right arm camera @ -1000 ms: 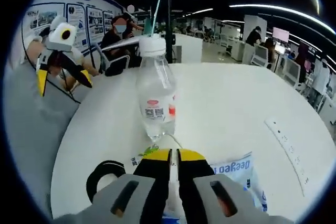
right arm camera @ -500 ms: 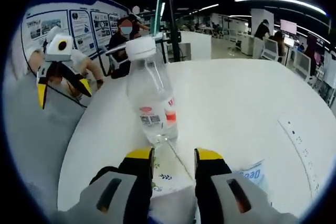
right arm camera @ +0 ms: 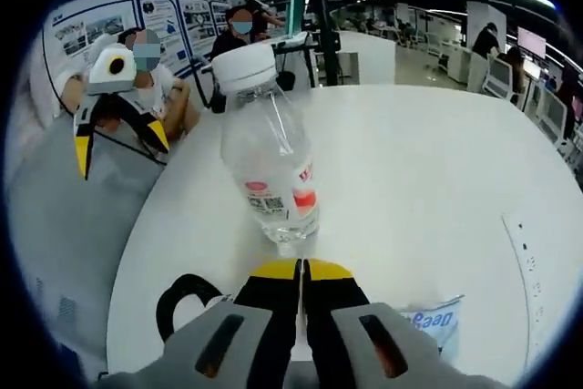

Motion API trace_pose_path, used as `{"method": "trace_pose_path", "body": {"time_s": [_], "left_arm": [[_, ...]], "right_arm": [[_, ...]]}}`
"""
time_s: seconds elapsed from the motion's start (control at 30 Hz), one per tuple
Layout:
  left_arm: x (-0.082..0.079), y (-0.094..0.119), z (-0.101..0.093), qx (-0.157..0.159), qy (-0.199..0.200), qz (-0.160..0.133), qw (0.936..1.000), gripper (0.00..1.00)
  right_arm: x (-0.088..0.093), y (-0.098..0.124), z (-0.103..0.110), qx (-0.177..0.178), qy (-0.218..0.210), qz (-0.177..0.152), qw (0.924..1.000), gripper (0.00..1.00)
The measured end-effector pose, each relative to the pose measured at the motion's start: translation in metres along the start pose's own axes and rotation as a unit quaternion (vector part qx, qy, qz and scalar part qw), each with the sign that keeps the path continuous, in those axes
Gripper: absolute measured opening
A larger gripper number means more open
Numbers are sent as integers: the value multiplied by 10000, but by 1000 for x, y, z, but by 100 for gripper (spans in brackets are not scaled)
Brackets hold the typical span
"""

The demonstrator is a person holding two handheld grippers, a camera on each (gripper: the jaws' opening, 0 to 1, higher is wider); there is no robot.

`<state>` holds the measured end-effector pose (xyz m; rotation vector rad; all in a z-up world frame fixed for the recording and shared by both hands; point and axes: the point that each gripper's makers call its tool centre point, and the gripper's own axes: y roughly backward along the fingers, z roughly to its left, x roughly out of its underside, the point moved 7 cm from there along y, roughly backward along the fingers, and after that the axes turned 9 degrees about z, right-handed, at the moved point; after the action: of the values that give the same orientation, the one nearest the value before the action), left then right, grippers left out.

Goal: Arrange the tabletop items into an orderly group along one side of the table until the central work area is clear of visible clutter.

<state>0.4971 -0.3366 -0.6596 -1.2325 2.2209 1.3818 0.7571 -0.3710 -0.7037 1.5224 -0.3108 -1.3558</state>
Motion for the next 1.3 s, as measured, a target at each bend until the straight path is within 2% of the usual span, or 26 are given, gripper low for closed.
{"method": "trace_pose_path", "body": {"time_s": [0.03, 0.23, 0.33, 0.43, 0.5, 0.6, 0.63, 0.67, 0.7, 0.73, 0.87, 0.97, 1.07, 1.1, 1.17, 1.23, 1.3], "left_arm": [[0, 1, 0, -1, 25, -32, 10000, 64], [-2, 2, 2, -54, 50, -104, 9999, 64], [-2, 3, 2, -46, 54, -126, 9999, 64], [-4, 4, 3, -39, 106, -179, 9998, 64], [-4, 5, 4, -39, 160, -219, 9996, 63], [-5, 6, 4, -20, 231, -281, 9993, 63], [-5, 5, 3, -4, 242, -281, 9993, 63], [-4, 5, 2, 15, 228, -276, 9994, 63], [-4, 5, 1, 17, 211, -266, 9994, 63], [-3, 5, 0, 21, 186, -241, 9995, 63], [-2, 3, 1, 36, 161, -193, 9997, 63], [0, 2, 0, 67, 161, -171, 9997, 63], [4, -1, -1, 136, 147, -45, 9998, 63], [4, -2, -2, 138, 128, -36, 9998, 63], [5, -3, -5, 159, 70, 1, 9998, 63], [6, -4, -8, 180, 49, 15, 9998, 63], [6, -5, -8, 211, 33, 33, 9998, 63]], "right_arm": [[2, 1, 0, -14, 49, 120, 9999, 0], [5, 7, 0, 106, 109, 201, 9997, 0], [2, 12, 0, 310, 252, 165, 9991, 0], [-4, 18, 7, 453, 508, -26, 9977, 0], [-2, 17, 9, 437, 498, 5, 9978, 0], [-3, 20, 5, 661, 452, -53, 9968, 0], [-5, 22, 3, 648, 253, -212, 9974, 1], [-5, 24, 2, 587, 29, -254, 9979, 8], [-2, 25, 0, 474, -276, -204, 9983, 18], [-2, 26, 6, 319, -414, -139, 9985, 21], [9, 28, -3, 200, -507, 51, 9985, 14], [20, 31, -9, -70, -692, 220, 9973, 11], [20, 35, -9, -283, -1009, 187, 9943, 8], [20, 36, -11, -243, -938, 198, 9951, 7], [24, 37, -14, -207, -926, 262, 9951, 8], [21, 34, -2, -425, -1067, 293, 9929, 12], [25, 31, -2, -481, -998, 500, 9926, 14]]}}
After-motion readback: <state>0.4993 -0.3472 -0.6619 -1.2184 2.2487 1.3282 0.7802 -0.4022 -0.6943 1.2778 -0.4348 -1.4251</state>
